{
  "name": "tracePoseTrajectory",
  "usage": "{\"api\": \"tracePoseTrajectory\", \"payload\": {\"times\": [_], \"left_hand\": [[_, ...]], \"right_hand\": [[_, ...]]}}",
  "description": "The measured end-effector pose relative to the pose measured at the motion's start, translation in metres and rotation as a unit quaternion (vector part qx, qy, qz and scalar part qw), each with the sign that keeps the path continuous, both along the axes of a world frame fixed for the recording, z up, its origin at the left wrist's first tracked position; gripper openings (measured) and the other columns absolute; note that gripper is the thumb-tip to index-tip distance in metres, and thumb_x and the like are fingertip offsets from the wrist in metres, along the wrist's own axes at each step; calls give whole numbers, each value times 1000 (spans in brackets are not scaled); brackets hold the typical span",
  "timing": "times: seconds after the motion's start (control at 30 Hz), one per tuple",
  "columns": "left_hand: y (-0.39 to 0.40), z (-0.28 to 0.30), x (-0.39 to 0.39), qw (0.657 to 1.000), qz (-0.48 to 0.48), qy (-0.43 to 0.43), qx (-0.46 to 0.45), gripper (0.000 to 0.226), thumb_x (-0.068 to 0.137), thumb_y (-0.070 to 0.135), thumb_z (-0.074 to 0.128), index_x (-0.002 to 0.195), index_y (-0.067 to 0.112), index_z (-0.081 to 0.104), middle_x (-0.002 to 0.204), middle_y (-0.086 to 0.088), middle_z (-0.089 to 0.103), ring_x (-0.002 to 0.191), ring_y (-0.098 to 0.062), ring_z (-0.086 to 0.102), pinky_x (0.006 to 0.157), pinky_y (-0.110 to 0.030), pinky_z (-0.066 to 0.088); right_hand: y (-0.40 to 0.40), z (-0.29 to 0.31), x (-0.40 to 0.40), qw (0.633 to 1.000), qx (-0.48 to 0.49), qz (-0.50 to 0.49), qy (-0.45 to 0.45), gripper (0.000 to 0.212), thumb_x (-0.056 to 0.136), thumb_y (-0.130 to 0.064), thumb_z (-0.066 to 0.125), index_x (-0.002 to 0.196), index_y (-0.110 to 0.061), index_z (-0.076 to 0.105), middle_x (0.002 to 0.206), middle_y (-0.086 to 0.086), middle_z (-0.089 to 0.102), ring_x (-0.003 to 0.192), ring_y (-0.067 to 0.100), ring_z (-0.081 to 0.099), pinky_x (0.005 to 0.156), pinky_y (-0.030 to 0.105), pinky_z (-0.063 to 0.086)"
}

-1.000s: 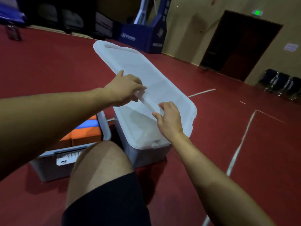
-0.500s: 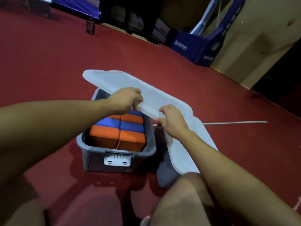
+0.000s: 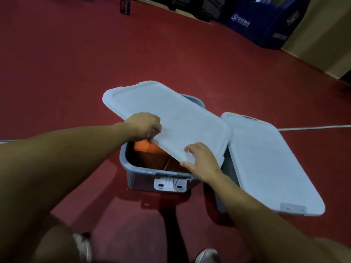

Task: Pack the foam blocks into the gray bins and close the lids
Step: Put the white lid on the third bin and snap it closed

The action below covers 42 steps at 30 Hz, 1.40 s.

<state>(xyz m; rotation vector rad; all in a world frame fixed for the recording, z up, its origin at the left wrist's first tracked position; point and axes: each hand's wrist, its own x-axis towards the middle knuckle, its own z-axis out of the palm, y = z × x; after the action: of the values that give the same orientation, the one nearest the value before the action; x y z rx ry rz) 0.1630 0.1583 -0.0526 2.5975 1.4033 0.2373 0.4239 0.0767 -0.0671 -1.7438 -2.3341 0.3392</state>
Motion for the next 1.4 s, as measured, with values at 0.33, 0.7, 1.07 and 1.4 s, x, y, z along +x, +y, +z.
{"api": "tracePoseTrajectory", "payload": {"times": [0.33, 0.7, 1.07, 1.4], "left_hand": [[-19, -30, 15, 992, 11, 102, -74, 26, 100, 40, 44, 120, 31, 57, 117, -3, 48, 95, -24, 55, 85, -40, 50], [-42, -29, 0, 983, 99, 145, -53, 30, 101, 37, 38, 122, 23, 54, 121, -12, 45, 99, -35, 55, 87, -41, 49], [-52, -38, 9, 944, 221, 127, -209, 79, 82, 69, 54, 139, 19, 33, 152, -21, 9, 120, -45, 49, 99, -47, 45], [-50, -32, -8, 956, 226, 137, -128, 32, 96, 53, 46, 119, 30, 47, 114, -3, 43, 89, -32, 57, 72, -43, 51]], "right_hand": [[-14, -38, 7, 995, -8, 14, -96, 68, 83, -60, 62, 141, -26, 49, 148, 2, 43, 127, 26, 39, 109, 37, 30], [-28, -39, 10, 993, 47, 105, -14, 52, 72, -55, 67, 109, -18, 72, 110, 2, 66, 100, 24, 57, 90, 46, 48], [-32, -47, 10, 993, 25, 109, 36, 67, 72, -44, 72, 132, -19, 57, 123, -2, 62, 114, 20, 52, 98, 36, 46], [-28, -60, 22, 986, 98, 135, -5, 65, 67, -45, 73, 122, -12, 64, 129, 2, 60, 111, 28, 52, 95, 42, 49]]}}
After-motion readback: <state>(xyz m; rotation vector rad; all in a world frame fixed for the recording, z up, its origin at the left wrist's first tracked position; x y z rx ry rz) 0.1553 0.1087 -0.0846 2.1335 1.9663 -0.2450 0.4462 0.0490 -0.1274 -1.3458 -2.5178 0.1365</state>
